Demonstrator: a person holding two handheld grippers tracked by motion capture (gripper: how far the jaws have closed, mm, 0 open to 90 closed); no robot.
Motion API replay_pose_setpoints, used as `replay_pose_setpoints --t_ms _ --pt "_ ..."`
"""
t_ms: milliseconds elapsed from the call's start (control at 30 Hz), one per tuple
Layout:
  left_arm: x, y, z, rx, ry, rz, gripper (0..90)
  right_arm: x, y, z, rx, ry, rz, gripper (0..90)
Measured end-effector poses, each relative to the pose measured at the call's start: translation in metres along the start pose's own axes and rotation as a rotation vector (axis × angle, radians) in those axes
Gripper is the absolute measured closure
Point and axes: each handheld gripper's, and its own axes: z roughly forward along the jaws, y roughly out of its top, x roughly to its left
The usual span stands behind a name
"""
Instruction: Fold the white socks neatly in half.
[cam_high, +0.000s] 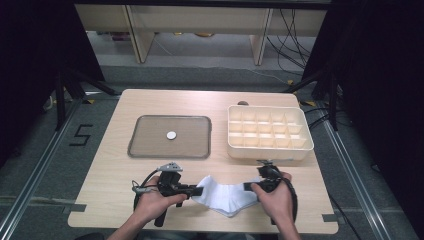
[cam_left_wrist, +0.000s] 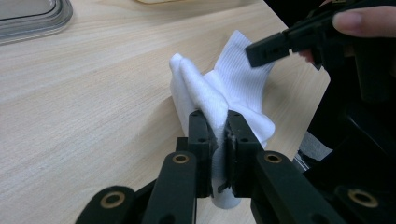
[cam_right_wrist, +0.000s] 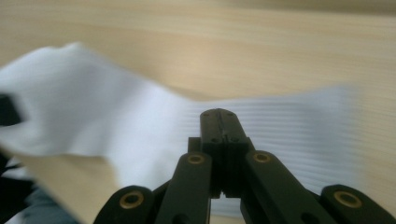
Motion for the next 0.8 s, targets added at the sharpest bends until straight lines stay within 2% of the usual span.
replay_pose_setpoints --t_ms 33,67,100,133,167,200,233,267,300,400,433,467,533,567,600,633,667,700,767,800 --pt "0.000 0.000 0.000 0.000 0.000 0.000 82.2 0.000 0.000 0.000 0.000 0.000 0.000 90.0" --pt "-0.001 0.000 0.000 0.006 -0.002 0.009 82.3 -0.019 -0.004 -0.006 -0.024 -0.054 0.032 90.0" --pt "-0.001 0.000 0.000 0.006 -0.002 0.009 82.2 -0.019 -0.004 -0.006 -0.024 -0.054 0.032 90.0" --pt "-0.002 0.000 0.001 0.000 0.004 0.008 82.3 -0.034 -0.008 -0.008 -0.045 -0.070 0.035 90.0" --pt "-0.002 0.000 0.002 0.001 -0.004 0.003 82.3 -0.034 -0.008 -0.008 -0.045 -0.070 0.035 90.0" --pt "-0.002 0.001 0.002 0.003 -0.008 0.005 82.2 -0.038 -0.010 -0.007 -0.053 -0.041 0.031 90.0" --pt "-0.003 0.001 0.002 0.007 -0.007 0.007 82.3 -0.039 -0.011 -0.008 -0.041 -0.031 0.066 90.0" --pt "-0.003 0.001 0.002 0.008 -0.008 0.007 82.3 -0.038 -0.011 -0.006 -0.055 -0.038 0.110 90.0" --pt "-0.003 0.001 0.002 0.008 -0.008 0.007 82.3 -0.041 -0.010 -0.007 -0.048 -0.047 0.056 90.0" --pt "-0.002 0.001 0.000 0.002 -0.001 0.007 82.2 -0.039 -0.006 -0.013 -0.077 -0.082 0.077 90.0" --pt "-0.002 0.001 0.000 0.002 -0.001 0.007 82.2 -0.040 -0.006 -0.014 -0.083 -0.070 0.074 90.0" --pt "-0.003 0.001 -0.001 0.002 0.011 0.007 82.2 -0.043 -0.005 -0.015 -0.090 -0.110 0.037 90.0" --pt "-0.003 0.001 -0.001 0.003 0.010 0.008 82.2 -0.044 -0.005 -0.017 -0.074 -0.125 0.021 90.0" --pt "-0.003 0.001 -0.001 0.002 0.009 0.008 82.2 -0.042 -0.005 -0.017 -0.079 -0.121 0.040 90.0" --pt "-0.003 0.002 -0.001 -0.002 -0.005 0.008 82.2 -0.047 -0.006 -0.014 -0.079 -0.139 0.014 90.0" --pt "-0.003 0.002 -0.001 -0.002 -0.005 0.008 82.2 -0.047 -0.006 -0.014 -0.079 -0.139 0.014 90.0" --pt "-0.003 0.002 -0.001 -0.005 -0.010 0.007 82.2 -0.042 -0.007 -0.012 -0.057 -0.130 0.086 90.0" --pt "-0.004 0.002 0.000 -0.008 -0.013 0.005 82.2 -0.041 -0.007 -0.011 -0.056 -0.149 0.075 90.0" --pt "-0.004 0.002 0.000 -0.004 -0.017 0.006 82.2 -0.040 -0.008 -0.008 -0.065 -0.141 0.067 90.0" --pt "-0.004 0.002 0.001 -0.005 -0.018 0.005 82.2 -0.039 -0.009 -0.006 -0.052 -0.112 0.067 90.0"
